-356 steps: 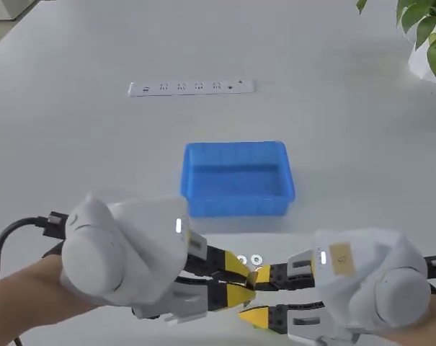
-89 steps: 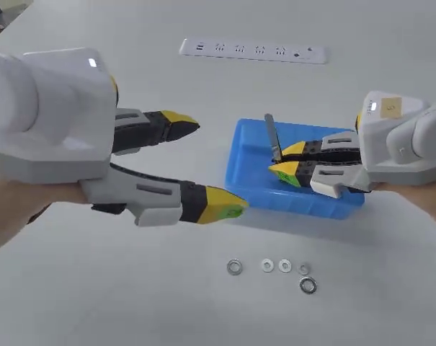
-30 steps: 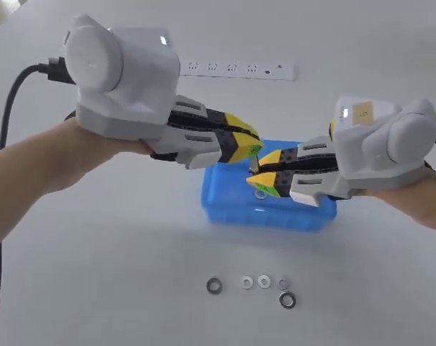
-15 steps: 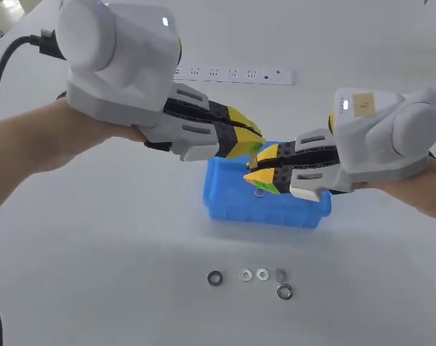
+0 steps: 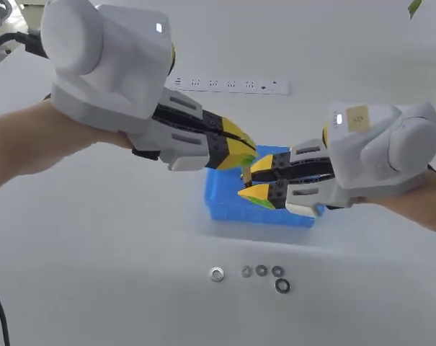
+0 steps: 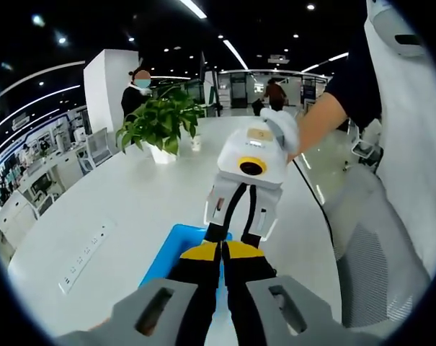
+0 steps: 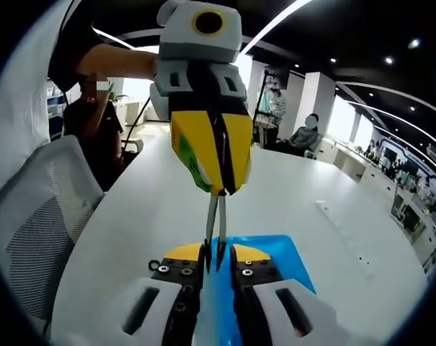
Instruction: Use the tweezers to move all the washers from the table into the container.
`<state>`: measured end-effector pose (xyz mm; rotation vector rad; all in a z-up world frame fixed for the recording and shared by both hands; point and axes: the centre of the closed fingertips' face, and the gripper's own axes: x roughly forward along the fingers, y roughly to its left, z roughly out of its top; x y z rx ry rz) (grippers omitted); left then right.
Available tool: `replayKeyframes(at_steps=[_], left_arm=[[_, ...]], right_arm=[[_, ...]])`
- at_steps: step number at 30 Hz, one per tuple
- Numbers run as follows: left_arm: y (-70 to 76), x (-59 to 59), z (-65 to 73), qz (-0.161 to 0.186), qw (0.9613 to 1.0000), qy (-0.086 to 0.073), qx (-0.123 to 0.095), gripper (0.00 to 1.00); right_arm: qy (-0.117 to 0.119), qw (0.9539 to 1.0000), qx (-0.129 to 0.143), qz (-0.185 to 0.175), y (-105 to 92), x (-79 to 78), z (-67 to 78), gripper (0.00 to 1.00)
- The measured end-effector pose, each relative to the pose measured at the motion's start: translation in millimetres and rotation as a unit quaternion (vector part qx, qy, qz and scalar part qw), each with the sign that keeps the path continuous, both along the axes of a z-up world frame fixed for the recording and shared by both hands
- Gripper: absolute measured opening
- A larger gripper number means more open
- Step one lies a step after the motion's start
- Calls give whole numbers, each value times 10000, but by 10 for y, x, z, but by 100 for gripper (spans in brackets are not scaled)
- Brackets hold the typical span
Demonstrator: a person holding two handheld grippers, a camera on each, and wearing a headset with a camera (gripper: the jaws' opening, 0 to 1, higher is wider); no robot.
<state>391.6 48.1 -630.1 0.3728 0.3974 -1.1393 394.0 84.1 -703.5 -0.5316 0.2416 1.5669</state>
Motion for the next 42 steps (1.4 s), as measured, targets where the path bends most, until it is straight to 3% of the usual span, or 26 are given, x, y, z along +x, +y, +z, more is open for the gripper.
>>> replayKeyframes(at_steps=[12, 23, 29, 33, 42], left_arm=[[43, -247, -43, 33, 9999, 33, 89, 5], [213, -460, -340, 167, 9994, 267, 106, 5], [274, -570, -491, 178, 9988, 435, 126, 5], [305, -593, -553, 224, 9985, 477, 128, 5], [270, -629, -612, 180, 9984, 502, 159, 5]], right_arm=[[383, 9986, -208, -297, -200, -204, -191, 31], [437, 9962, -359, -667, -496, -416, -309, 52], [313, 9949, -376, -880, -590, -485, -332, 69], [373, 9932, -374, -1036, -664, -521, -350, 76], [705, 9859, -240, -1496, -879, -542, -389, 79]])
